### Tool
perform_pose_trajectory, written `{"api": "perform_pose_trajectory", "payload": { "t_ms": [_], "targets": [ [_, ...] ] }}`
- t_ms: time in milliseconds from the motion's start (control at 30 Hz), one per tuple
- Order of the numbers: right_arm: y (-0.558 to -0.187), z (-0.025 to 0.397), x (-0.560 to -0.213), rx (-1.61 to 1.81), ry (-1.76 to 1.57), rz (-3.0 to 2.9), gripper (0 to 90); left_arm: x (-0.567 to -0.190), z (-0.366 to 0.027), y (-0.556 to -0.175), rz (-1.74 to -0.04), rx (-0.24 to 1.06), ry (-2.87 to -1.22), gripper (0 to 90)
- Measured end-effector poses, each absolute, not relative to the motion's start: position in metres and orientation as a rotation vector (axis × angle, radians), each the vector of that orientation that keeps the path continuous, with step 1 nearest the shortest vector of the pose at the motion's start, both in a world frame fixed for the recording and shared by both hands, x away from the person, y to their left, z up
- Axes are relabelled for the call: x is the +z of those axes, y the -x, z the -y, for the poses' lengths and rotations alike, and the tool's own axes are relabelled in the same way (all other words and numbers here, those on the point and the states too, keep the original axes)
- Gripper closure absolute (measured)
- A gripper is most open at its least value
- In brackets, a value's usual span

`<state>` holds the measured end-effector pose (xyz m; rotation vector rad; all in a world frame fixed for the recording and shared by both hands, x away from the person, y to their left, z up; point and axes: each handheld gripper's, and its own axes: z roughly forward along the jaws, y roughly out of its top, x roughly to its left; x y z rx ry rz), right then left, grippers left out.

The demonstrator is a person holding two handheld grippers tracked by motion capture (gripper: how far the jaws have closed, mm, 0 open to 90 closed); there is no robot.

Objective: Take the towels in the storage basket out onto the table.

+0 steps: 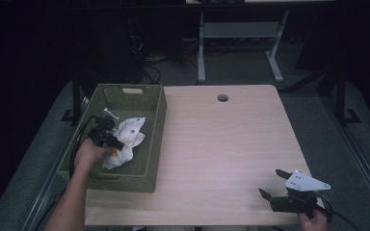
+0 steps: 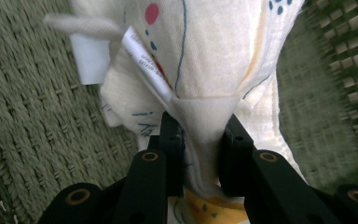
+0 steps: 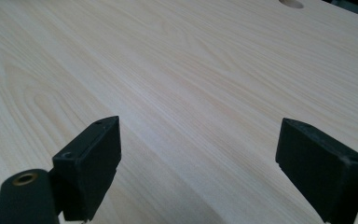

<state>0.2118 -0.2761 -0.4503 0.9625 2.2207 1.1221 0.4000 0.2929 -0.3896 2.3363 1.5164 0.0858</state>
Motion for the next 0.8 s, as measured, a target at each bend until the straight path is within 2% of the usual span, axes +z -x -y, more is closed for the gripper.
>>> {"api": "perform_pose_trajectory", "payload": {
  "t_ms": [433, 800],
  "targets": [
    [-0.21, 0.275, -0.448, 1.118, -0.947, -2.218, 13.7, -0.361, -0.313, -0.376, -1.433, 0.063, -2.144, 75.1],
    [-0.208, 0.281, -0.446, 1.13, -0.972, -2.194, 13.7, -0.355, -0.33, -0.369, -1.418, -0.033, -1.963, 74.8]
  ]
}}
